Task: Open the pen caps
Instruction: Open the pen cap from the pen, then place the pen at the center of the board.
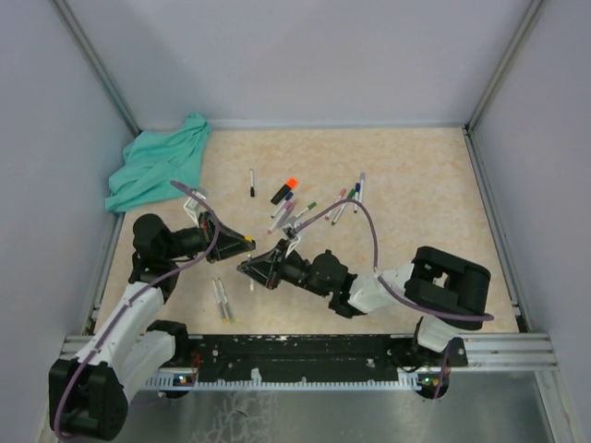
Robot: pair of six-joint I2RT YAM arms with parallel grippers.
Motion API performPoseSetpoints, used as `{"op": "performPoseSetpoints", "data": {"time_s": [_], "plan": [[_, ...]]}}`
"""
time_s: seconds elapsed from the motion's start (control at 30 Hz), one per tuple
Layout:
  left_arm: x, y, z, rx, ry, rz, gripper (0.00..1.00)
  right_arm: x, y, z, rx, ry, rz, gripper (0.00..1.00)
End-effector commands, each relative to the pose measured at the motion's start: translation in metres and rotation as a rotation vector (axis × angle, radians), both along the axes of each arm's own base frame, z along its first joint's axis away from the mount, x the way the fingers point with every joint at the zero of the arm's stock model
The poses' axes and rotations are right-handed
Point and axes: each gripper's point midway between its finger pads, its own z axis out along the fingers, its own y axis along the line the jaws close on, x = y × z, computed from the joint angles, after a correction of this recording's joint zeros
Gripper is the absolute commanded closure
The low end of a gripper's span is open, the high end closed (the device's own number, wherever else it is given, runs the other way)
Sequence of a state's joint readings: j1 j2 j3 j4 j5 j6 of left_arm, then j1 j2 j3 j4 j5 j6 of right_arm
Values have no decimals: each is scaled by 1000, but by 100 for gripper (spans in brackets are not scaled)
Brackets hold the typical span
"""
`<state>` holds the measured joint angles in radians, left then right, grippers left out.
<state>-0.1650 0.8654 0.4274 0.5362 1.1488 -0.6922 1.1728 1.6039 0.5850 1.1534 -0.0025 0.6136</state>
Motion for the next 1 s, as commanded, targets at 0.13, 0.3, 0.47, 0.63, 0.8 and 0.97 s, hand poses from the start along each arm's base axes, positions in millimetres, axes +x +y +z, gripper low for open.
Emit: {"op": "performPoseSetpoints", "data": {"time_s": [0.13,0.3,0.47,0.63,0.8,0.97], "plan": [[65,37,31,-42,-64,404,100,-11,10,-14,70,27,83,100],[100,51,50,-70,-30,542,100,-14,18,-21,69,39,108,100],[114,58,77,-31,-81,584,100,-12,20,-30,67,69,96,100],[127,88,18,173,77,774,100,8,19,-58,-96,127,-27,100],[124,118,-32,361,133,908,100,18,26,-85,-329,120,-147,100],[119,125,-35,398,112,953,100,22,32,-96,-457,95,-231,100]]}}
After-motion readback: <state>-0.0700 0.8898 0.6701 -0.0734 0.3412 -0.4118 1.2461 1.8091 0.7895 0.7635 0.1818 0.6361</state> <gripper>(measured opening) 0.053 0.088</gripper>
